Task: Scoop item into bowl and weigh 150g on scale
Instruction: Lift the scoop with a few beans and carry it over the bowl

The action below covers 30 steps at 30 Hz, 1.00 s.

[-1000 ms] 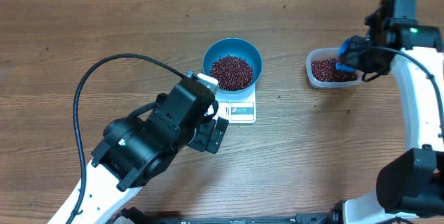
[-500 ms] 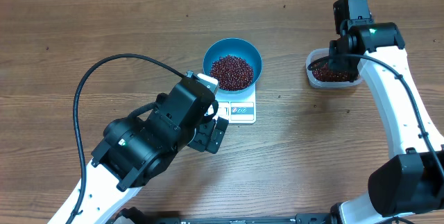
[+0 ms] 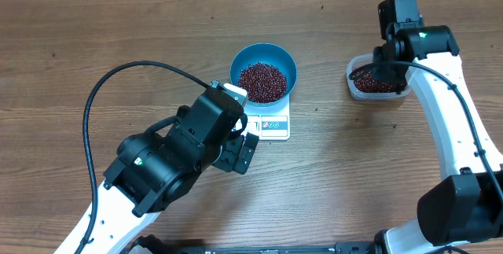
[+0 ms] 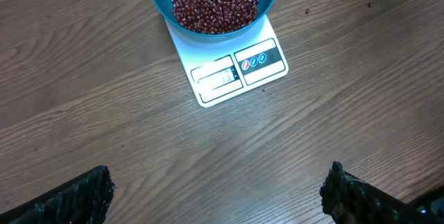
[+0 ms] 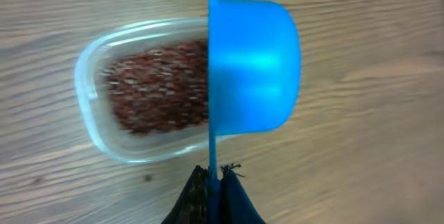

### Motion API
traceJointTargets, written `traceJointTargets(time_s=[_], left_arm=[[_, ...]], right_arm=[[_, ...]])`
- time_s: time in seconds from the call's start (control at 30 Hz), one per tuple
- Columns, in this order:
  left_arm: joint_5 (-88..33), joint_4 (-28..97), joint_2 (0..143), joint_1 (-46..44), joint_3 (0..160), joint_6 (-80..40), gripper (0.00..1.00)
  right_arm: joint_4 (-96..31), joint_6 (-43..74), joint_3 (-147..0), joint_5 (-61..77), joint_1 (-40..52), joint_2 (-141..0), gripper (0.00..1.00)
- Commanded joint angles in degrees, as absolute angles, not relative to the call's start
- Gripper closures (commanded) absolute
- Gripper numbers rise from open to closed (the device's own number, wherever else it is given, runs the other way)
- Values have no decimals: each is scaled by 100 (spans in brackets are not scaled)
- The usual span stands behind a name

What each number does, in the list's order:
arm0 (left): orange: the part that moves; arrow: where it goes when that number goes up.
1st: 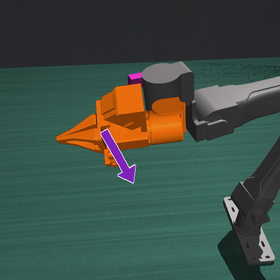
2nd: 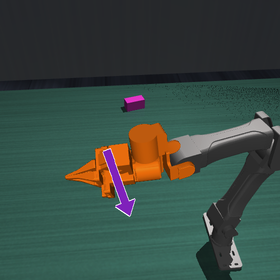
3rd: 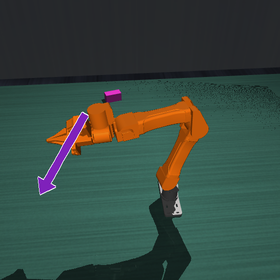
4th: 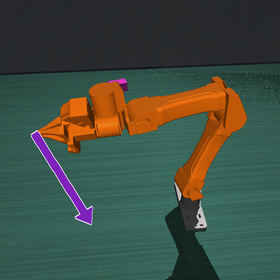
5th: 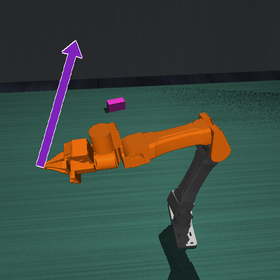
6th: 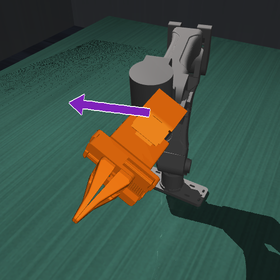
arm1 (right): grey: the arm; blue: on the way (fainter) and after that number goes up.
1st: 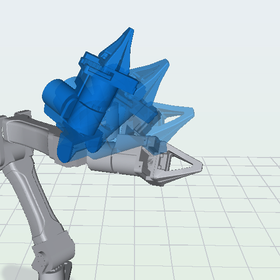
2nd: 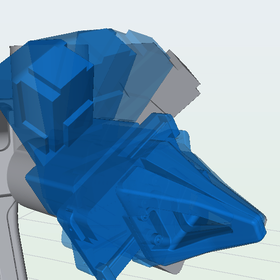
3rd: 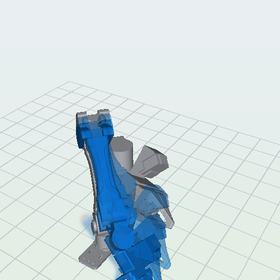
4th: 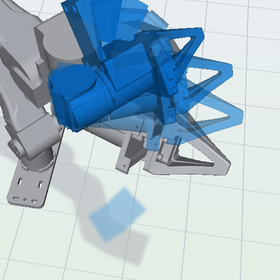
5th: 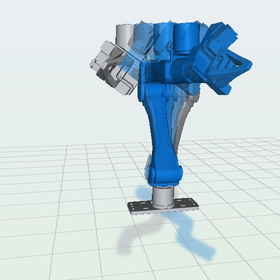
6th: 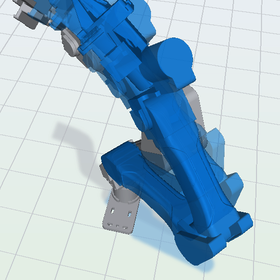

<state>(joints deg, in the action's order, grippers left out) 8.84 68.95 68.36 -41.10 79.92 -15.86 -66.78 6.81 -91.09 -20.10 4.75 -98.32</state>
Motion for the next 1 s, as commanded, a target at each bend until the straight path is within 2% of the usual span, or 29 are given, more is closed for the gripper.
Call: traceJointTargets(time_s=[0.0, 0.13, 0.3, 0.73, 0.97], left_arm=[[956, 6877, 6781, -4088, 8106, -1479, 0], [956, 6877, 6781, -4088, 8106, -1479, 0], [956, 6875, 6781, -4088, 8106, -1479, 0], [956, 6877, 6781, -4088, 8106, -1479, 1], [956, 6877, 6781, -4088, 8106, -1479, 1]], right_arm=[[-6429, 499, -9389, -351, 486, -9743, 96], [-5841, -224, -9498, 1103, 508, -9417, 96], [-5710, -1343, -9496, 1673, 910, -9262, 96], [-5756, -2823, -9400, 1651, 2161, -9638, 96], [-5791, -2906, -9397, 760, 2563, -10047, 96]])
